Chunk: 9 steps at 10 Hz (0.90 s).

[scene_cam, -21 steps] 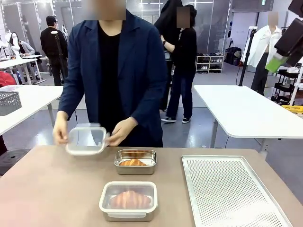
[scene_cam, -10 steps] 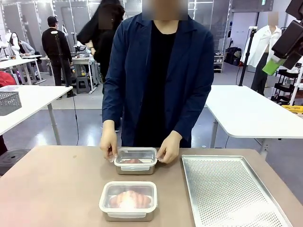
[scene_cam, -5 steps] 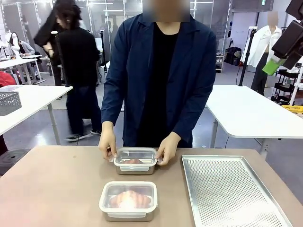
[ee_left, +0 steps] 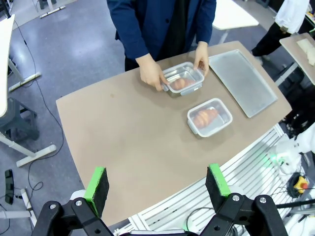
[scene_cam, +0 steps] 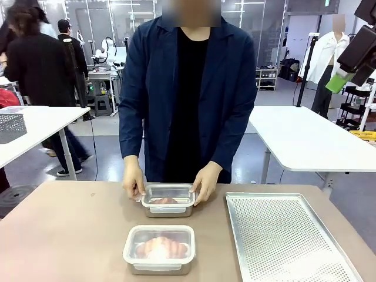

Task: Place the bread into the airtight container.
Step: Pick up a Butter Roll and place it into an empty Airtight Container.

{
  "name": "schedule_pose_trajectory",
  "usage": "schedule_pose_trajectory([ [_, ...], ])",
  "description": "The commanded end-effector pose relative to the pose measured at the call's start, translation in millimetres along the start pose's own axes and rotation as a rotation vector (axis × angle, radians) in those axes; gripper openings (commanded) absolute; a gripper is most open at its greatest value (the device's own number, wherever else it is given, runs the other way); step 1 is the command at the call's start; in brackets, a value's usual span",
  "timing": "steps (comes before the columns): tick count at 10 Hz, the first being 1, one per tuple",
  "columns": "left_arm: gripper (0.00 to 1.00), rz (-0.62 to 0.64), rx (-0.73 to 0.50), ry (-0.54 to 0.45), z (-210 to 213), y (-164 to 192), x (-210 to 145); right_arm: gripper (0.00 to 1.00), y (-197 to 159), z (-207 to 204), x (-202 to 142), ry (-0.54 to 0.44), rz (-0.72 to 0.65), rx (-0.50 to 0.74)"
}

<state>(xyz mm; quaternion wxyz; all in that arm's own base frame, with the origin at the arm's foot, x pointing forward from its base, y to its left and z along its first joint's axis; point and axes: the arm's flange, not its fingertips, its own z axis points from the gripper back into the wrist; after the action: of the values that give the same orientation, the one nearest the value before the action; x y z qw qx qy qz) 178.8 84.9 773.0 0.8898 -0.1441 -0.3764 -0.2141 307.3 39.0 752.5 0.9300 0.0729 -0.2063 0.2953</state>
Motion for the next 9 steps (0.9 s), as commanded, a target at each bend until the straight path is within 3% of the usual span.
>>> schedule_pose_trajectory([
  [1,1.00,-0.010,-0.011,-0.004,1.7,-1.0,1.4,1.00,-2.5,-0.5,-2.1,-0.004,0.015,-0.007],
  [9,1.00,-0.010,-0.011,-0.004,1.7,-1.0,1.4,1.00,-2.5,-0.5,-2.1,-0.004,0.015,-0.007],
])
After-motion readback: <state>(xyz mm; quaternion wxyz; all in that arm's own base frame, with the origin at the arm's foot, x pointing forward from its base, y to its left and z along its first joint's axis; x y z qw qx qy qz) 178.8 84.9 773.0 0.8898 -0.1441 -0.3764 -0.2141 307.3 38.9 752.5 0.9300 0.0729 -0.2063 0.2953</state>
